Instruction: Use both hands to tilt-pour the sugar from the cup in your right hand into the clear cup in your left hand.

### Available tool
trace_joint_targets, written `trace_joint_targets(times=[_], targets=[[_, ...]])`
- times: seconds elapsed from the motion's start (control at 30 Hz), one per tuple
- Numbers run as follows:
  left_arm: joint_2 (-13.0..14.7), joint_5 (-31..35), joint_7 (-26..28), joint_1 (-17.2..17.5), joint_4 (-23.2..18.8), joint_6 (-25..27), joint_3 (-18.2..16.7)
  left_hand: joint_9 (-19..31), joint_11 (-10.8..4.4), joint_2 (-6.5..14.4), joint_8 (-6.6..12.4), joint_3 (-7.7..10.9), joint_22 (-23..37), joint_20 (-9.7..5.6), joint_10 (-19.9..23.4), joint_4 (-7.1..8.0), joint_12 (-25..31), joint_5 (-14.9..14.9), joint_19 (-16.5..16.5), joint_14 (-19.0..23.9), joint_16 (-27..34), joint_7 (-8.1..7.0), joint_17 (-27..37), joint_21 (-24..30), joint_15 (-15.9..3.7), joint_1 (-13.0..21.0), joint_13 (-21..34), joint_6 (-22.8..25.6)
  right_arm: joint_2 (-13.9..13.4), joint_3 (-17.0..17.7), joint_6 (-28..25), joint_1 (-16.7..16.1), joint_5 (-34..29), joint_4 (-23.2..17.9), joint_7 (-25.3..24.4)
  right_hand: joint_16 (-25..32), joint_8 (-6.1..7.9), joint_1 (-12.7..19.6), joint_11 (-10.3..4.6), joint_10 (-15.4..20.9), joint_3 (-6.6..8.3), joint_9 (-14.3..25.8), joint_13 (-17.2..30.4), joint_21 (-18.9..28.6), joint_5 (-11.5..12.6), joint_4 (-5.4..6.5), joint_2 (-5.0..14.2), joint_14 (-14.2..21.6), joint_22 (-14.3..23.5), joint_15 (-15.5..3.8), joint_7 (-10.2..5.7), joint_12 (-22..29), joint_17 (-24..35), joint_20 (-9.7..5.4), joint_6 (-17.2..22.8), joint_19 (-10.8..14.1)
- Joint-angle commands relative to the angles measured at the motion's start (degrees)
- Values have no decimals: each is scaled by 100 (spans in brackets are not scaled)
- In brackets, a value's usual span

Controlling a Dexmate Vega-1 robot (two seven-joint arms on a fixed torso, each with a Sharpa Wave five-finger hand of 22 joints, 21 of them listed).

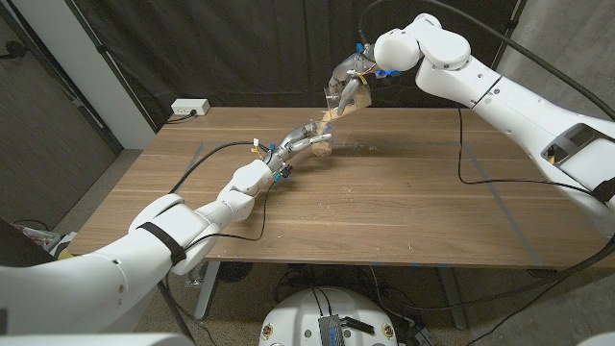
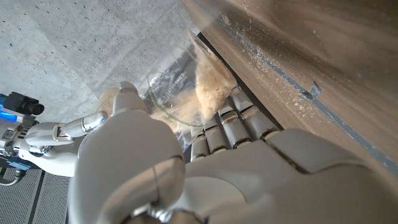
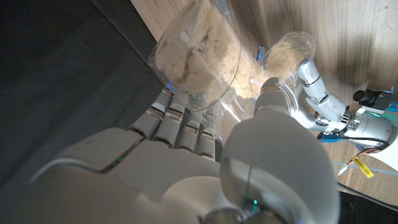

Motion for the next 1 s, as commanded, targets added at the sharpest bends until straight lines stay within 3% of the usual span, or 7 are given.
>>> trace_joint_targets(times=[0.03,1.0], targets=[[-3,19,-7,-9,-1,-28,21,16,-19,17,33,-32,30,-220,-9,-5,21,-9,51,28,4,-3,22,-11,-558,38,10,24,-24,29,206,-93,-317,-92,-21,-37,17,17,1,76,154,18,12,25,24,104,55,53,-2,-999,-13,-30,29,-148,69,23],[-47,9,-27,-48,54,70,32,6,-26,39,44,-86,30,-227,-19,7,35,-13,61,34,-1,-14,35,-9,-562,57,11,22,99,25,510,-175,-779,-60,82,-81,17,22,-22,121,181,22,5,11,35,91,39,99,-9,-1002,-35,-67,56,-135,119,-4]])
